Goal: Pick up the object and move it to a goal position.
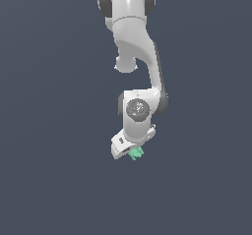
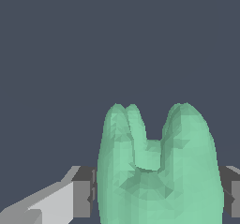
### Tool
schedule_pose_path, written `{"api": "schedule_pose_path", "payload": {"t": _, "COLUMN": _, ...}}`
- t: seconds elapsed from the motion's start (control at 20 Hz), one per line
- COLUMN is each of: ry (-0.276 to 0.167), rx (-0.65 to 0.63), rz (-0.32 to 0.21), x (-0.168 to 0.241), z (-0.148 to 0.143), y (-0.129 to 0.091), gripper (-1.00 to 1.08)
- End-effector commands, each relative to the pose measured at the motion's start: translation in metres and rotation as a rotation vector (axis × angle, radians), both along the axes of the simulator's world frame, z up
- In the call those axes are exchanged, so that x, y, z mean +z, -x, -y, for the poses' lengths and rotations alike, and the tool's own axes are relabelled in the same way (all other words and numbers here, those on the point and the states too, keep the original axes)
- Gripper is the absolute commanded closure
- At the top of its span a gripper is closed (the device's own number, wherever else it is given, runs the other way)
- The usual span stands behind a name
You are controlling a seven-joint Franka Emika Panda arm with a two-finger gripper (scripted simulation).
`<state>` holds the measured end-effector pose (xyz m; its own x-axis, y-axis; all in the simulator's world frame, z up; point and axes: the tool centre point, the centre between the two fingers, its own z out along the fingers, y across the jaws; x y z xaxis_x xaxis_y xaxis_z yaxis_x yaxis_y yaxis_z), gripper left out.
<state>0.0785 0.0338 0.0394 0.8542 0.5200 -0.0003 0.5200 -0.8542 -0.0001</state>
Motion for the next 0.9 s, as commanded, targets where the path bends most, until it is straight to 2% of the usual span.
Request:
{"api": "schedule_pose_path", "payload": {"t": 0.0, "ry": 0.0, "rx": 0.0, "rz": 0.0, "x": 0.0, "z": 0.0, "y": 0.0, "gripper": 1.08}}
{"api": "schedule_pose_path", "payload": {"t": 0.45, "ry": 0.0, "rx": 0.0, "rz": 0.0, "x": 0.014, "z": 0.003, "y": 0.005, "gripper": 1.08}}
{"api": "schedule_pose_path", "payload": {"t": 0.85, "ry": 0.0, "rx": 0.0, "rz": 0.0, "x": 0.058, "z": 0.014, "y": 0.019, "gripper": 1.08}}
